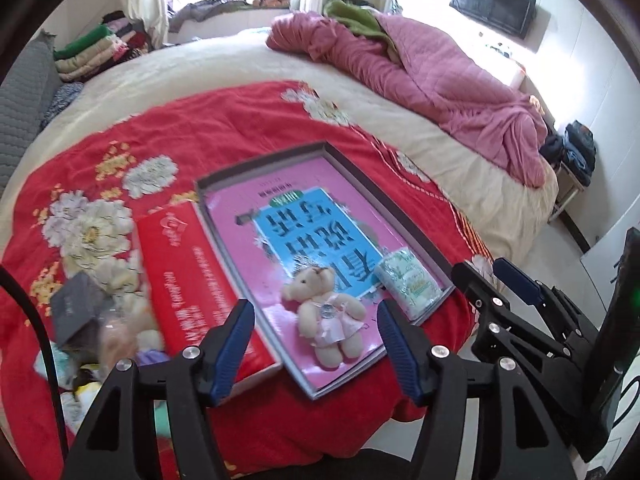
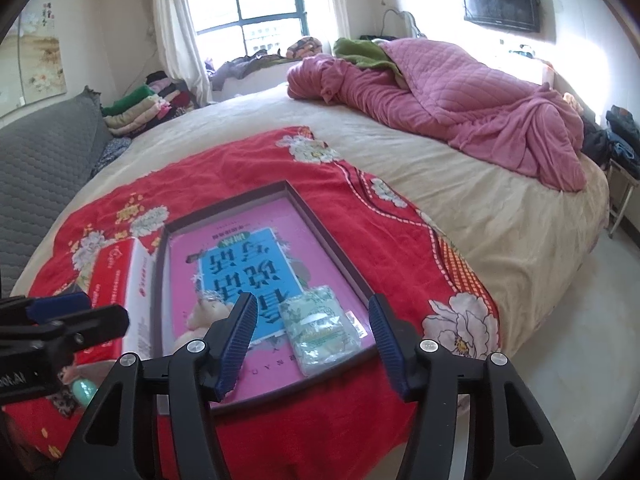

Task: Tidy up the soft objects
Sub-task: 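Open both grippers to drop the bear and pack into the tray, then move both tools back over the remaining pile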

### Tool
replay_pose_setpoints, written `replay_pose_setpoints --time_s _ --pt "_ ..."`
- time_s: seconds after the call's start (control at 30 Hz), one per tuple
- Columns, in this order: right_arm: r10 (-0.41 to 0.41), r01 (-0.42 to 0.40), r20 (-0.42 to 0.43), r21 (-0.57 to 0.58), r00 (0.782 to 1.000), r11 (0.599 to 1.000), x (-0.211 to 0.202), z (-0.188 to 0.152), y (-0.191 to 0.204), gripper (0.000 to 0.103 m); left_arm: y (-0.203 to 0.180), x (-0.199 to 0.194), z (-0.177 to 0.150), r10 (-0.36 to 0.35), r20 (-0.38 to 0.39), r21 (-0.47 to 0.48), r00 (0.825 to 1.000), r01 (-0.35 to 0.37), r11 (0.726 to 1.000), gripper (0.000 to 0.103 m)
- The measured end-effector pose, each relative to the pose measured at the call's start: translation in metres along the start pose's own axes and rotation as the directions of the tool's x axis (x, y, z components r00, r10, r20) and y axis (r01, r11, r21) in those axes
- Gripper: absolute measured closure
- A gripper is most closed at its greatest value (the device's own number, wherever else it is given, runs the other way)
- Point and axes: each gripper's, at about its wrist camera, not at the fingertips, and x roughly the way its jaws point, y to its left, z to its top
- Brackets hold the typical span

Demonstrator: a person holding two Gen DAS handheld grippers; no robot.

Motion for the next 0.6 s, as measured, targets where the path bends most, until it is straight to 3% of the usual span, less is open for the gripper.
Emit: replay_pose_setpoints --time_s 0.17,0.3,0.6 --pt "0.017 -0.015 0.032 -0.036 0.999 0.999 -0.017 0.007 0.019 0.043 0.018 -0.022 -0.001 0.025 0.032 -0.025 0.999 -0.024 0.999 0.038" --pt "0.023 -0.019 0.055 -0.072 0.998 0.997 -0.029 0.011 0.036 0.032 0.034 -0.035 -0.004 0.027 0.050 -0.055 0.998 -0.025 0.998 0.034" --pt "0.058 -0.044 0.087 -0.147 0.995 0.988 -0.051 0.015 0.080 0.031 0.072 -0.060 -0.020 0.046 0.061 -0.127 0.997 -0.038 0.991 0.032"
